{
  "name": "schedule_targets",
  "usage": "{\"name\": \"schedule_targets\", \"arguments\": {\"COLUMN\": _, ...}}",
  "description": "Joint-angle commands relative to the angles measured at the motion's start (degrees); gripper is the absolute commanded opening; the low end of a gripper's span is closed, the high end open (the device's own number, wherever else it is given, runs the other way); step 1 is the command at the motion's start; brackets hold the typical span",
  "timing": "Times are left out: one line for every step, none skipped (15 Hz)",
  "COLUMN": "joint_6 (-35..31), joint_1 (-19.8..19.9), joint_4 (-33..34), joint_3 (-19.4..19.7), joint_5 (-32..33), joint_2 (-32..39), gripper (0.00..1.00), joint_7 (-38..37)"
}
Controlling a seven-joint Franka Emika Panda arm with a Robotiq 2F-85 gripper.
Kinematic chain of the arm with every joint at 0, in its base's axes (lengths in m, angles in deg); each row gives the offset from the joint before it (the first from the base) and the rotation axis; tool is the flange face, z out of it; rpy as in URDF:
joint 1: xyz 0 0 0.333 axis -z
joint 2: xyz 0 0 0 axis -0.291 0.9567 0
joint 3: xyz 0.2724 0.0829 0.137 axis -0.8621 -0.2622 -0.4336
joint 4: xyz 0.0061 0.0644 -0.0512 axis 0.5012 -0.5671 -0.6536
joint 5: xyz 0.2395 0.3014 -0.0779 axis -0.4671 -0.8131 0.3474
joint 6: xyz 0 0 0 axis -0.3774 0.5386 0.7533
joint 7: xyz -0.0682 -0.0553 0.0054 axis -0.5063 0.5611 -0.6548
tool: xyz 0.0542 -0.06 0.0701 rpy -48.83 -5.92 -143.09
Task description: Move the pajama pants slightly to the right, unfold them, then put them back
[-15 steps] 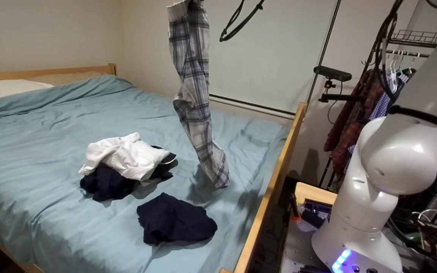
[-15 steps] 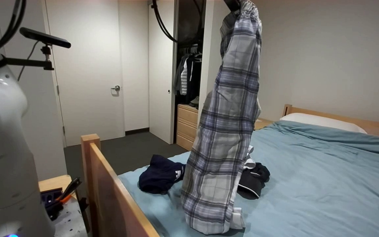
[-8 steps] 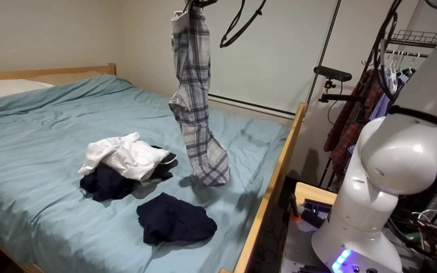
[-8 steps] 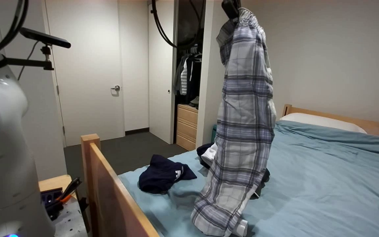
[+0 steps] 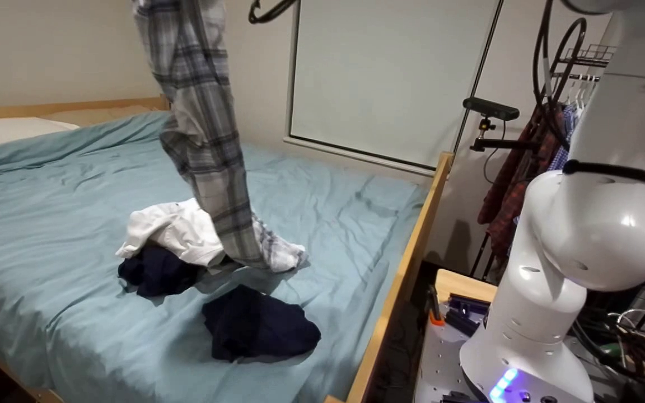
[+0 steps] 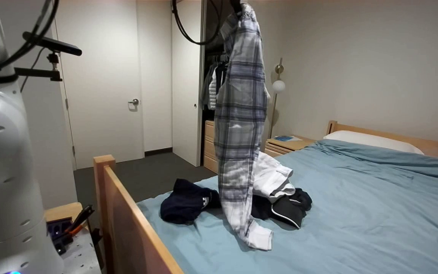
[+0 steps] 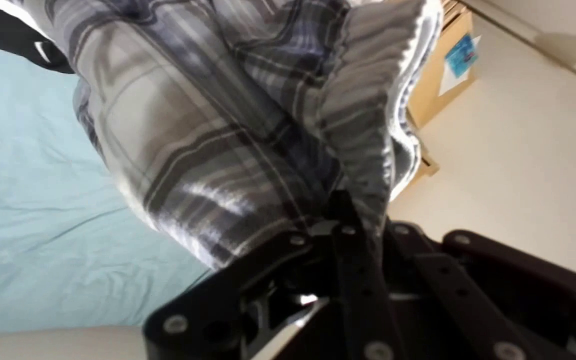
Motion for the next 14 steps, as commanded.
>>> {"name": "schedule_targets", "arguments": {"joint_6": 3.6, "joint_1": -3.9, "joint_4": 14.4, "joint_3": -2.7, "joint_5": 1.4, "joint_2": 7.1, "gripper": 0.03, "joint_7": 5.8}}
{"name": "schedule_targets", "arguments": {"joint_6": 4.3, "joint_1": -5.2, "joint_4": 17.5, "joint_3": -3.3, "joint_5": 1.6, "joint_2": 8.3, "gripper": 0.03, "joint_7": 7.5}}
{"name": "schedule_targets", "arguments": {"joint_6": 4.8, "joint_1": -6.3, "joint_4": 20.6, "joint_3": -3.7, "joint_5": 0.7, "joint_2": 9.5, "gripper": 0.03, "joint_7": 9.7}}
{"name": "schedule_targets", "arguments": {"joint_6": 5.2, "joint_1": -7.4, "joint_4": 23.5, "joint_3": -4.0, "joint_5": 0.2, "joint_2": 10.5, "gripper": 0.03, "joint_7": 11.8}}
{"name": "schedule_targets", "arguments": {"joint_6": 6.0, "joint_1": -8.5, "joint_4": 26.5, "joint_3": -4.4, "joint_5": 0.7, "joint_2": 11.6, "gripper": 0.03, "joint_7": 13.8}}
{"name": "schedule_targets", "arguments": {"joint_6": 6.7, "joint_1": -9.5, "joint_4": 29.3, "joint_3": -4.7, "joint_5": 0.3, "joint_2": 12.6, "gripper": 0.03, "joint_7": 16.1}}
{"name": "schedule_targets", "arguments": {"joint_6": 7.2, "joint_1": -10.5, "joint_4": 32.0, "joint_3": -5.0, "joint_5": -0.1, "joint_2": 13.8, "gripper": 0.03, "joint_7": 18.3}}
{"name": "schedule_targets", "arguments": {"joint_6": 7.8, "joint_1": -11.4, "joint_4": 34.6, "joint_3": -5.3, "joint_5": -0.9, "joint_2": 14.9, "gripper": 0.03, "joint_7": 20.7}}
{"name": "schedule_targets", "arguments": {"joint_6": 8.7, "joint_1": -12.2, "joint_4": 37.0, "joint_3": -5.7, "joint_5": -2.3, "joint_2": 15.9, "gripper": 0.03, "joint_7": 22.6}}
{"name": "schedule_targets", "arguments": {"joint_6": 9.7, "joint_1": -13.2, "joint_4": 39.0, "joint_3": -6.0, "joint_5": -2.7, "joint_2": 16.7, "gripper": 0.03, "joint_7": 24.3}}
{"name": "schedule_targets", "arguments": {"joint_6": 10.8, "joint_1": -14.3, "joint_4": 40.9, "joint_3": -6.2, "joint_5": -2.6, "joint_2": 17.5, "gripper": 0.03, "joint_7": 25.9}}
{"name": "schedule_targets", "arguments": {"joint_6": 11.9, "joint_1": -15.1, "joint_4": 42.7, "joint_3": -6.4, "joint_5": -2.9, "joint_2": 18.3, "gripper": 0.03, "joint_7": 27.4}}
{"name": "schedule_targets", "arguments": {"joint_6": 12.6, "joint_1": -15.9, "joint_4": 44.5, "joint_3": -6.2, "joint_5": -2.5, "joint_2": 19.0, "gripper": 0.03, "joint_7": 28.5}}
{"name": "schedule_targets", "arguments": {"joint_6": 13.4, "joint_1": -16.1, "joint_4": 46.2, "joint_3": -5.8, "joint_5": -2.7, "joint_2": 19.9, "gripper": 0.03, "joint_7": 29.1}}
